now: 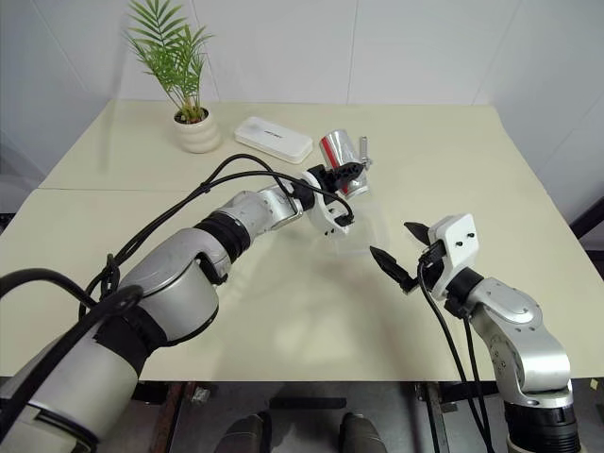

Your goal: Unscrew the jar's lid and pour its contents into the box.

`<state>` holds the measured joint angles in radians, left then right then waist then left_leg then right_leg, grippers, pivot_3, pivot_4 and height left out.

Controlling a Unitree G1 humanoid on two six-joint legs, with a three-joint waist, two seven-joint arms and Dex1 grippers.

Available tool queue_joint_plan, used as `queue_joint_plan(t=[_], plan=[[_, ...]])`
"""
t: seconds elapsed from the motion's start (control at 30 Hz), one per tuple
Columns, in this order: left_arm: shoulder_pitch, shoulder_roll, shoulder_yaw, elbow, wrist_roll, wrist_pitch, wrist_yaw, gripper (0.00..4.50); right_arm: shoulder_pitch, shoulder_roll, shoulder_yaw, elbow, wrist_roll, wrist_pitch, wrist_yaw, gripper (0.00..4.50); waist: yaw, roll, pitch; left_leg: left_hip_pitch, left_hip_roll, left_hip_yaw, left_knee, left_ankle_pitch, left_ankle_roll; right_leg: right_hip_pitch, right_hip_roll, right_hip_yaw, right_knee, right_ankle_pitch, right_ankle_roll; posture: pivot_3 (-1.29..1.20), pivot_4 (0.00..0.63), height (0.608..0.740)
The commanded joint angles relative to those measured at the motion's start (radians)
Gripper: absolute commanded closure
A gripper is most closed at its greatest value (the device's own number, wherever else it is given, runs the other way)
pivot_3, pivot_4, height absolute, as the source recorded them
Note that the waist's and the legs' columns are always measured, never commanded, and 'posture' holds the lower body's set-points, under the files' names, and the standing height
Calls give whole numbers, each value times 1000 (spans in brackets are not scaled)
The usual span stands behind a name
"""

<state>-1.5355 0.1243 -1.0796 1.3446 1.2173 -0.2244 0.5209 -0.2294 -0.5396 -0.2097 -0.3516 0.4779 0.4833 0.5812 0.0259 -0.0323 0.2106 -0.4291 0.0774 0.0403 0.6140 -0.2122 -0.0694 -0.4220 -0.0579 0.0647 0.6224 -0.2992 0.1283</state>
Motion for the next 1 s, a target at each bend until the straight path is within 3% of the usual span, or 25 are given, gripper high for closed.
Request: queue_joint_plan(t=[0.03, 0.27, 0.47, 0.63, 0.7, 0.8, 0.9, 1.0], plan=[[-38, -38, -34, -9, 41, 19, -4, 2498, -10, 14, -51, -24, 33, -11, -27, 25, 2, 0, 0, 0, 0, 0, 0, 0, 0, 0, 0, 0, 0, 0, 0, 0, 150, 740], [-71, -32, -16, -14, 28, -2, -11, 2498, -9, 26, -36, 0, 32, -26, -20, 25, 0, 0, 0, 0, 0, 0, 0, 0, 0, -1, 0, 0, 1, 0, 0, 0, 150, 740], [-77, 23, 142, -27, -124, -106, -133, 2498, -20, 25, -20, 22, 33, -36, 8, 25, -1, 0, 0, -1, 0, 1, 1, 1, -2, -2, 0, 1, 5, 0, 0, 0, 150, 740], [-29, 147, 421, -55, -412, -242, -383, 2498, -22, 0, -1, 34, 12, -62, 52, 25, -5, 0, 0, 0, 0, 2, 1, 2, -2, -4, 0, 1, 7, 0, 0, 0, 150, 740], [30, 192, 591, -68, -599, -252, -550, 2498, -25, -11, 2, 48, 2, -75, 67, 25, -4, 1, 0, 0, 0, 2, 1, 2, -3, -4, 0, 1, 8, 0, 0, 0, 150, 740], [147, 255, 826, -108, -855, -181, -799, 2498, -30, -26, 7, 69, -4, -92, 94, 25, -5, 1, -1, 1, 1, 3, 2, 3, -2, -3, 0, 1, 10, 0, 0, 0, 150, 740], [256, 321, 921, -185, -947, -88, -891, 2498, -38, -30, 10, 87, -11, -107, 114, 25, -9, 1, -1, 2, 1, 3, 6, 3, -2, -3, 0, 2, 16, 0, -1, 0, 150, 740], [402, 371, 1092, -352, -1130, 110, -960, 2498, -51, -31, 20, 114, -24, -150, 146, 25, -10, 1, -1, 2, 1, 3, 10, 3, -1, -3, 0, 2, 21, 0, -1, 0, 150, 740]])
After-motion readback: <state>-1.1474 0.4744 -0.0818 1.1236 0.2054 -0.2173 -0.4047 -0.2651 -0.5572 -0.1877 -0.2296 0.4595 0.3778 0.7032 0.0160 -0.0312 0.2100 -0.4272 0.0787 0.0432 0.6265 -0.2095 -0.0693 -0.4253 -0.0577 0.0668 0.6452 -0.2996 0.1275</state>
